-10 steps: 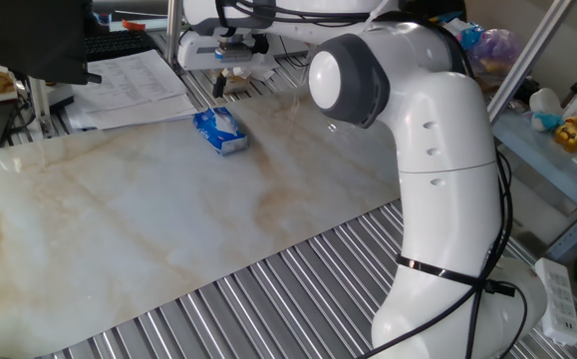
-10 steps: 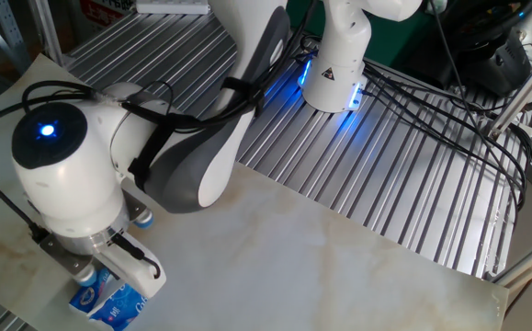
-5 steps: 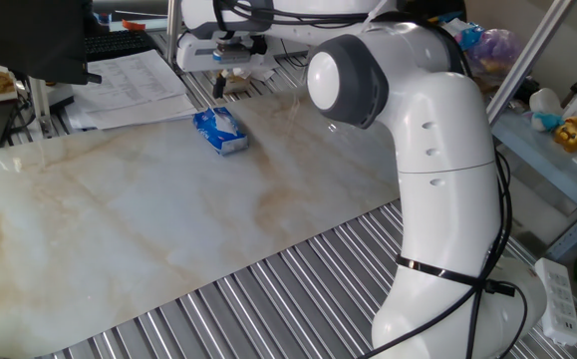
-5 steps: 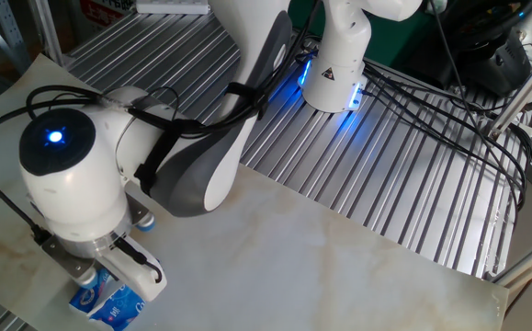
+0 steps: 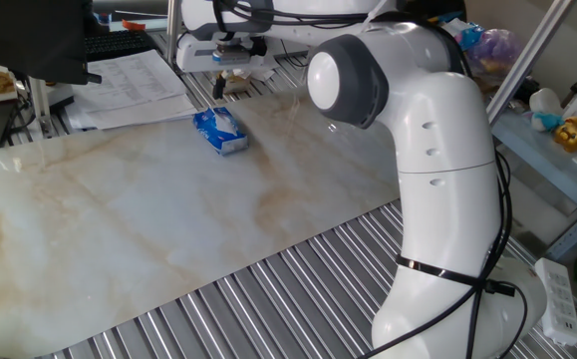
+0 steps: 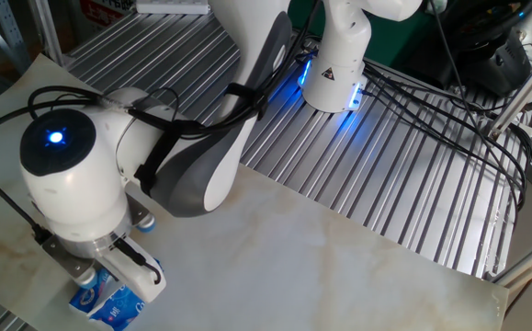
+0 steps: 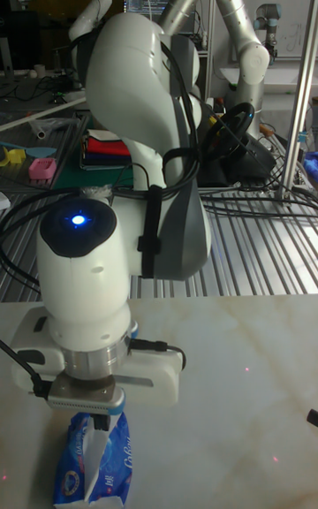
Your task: Pull out a napkin
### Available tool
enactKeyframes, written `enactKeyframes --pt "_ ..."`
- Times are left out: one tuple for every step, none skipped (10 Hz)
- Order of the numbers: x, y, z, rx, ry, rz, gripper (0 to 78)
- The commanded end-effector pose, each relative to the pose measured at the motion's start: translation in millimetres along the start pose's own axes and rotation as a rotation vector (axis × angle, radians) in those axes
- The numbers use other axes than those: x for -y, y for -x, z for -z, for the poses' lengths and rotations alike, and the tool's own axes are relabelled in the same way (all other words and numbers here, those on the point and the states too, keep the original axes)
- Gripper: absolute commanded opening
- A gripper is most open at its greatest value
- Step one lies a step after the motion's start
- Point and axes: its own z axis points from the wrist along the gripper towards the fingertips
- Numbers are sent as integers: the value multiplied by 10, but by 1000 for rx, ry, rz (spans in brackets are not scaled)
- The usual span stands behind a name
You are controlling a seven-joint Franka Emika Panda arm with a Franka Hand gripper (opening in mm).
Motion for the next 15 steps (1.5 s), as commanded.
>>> enactKeyframes --pt "3 12 29 13 5 19 774" --pt "3 12 29 13 5 19 774" --pt "3 12 29 13 5 19 774" --pt "3 12 29 13 5 19 774" --pt "3 12 29 13 5 19 774" --pt "3 12 29 13 5 19 774" --pt "3 12 29 13 5 19 774" --pt "3 12 29 13 5 19 774" --pt "3 12 29 13 5 19 774" --pt "3 12 29 13 5 19 774" --pt "3 12 29 13 5 19 774" --pt "3 12 29 13 5 19 774" --pt "3 12 29 13 5 19 774" --pt "-44 49 -249 45 12 43 774" --pt "-46 50 -271 48 12 46 774"
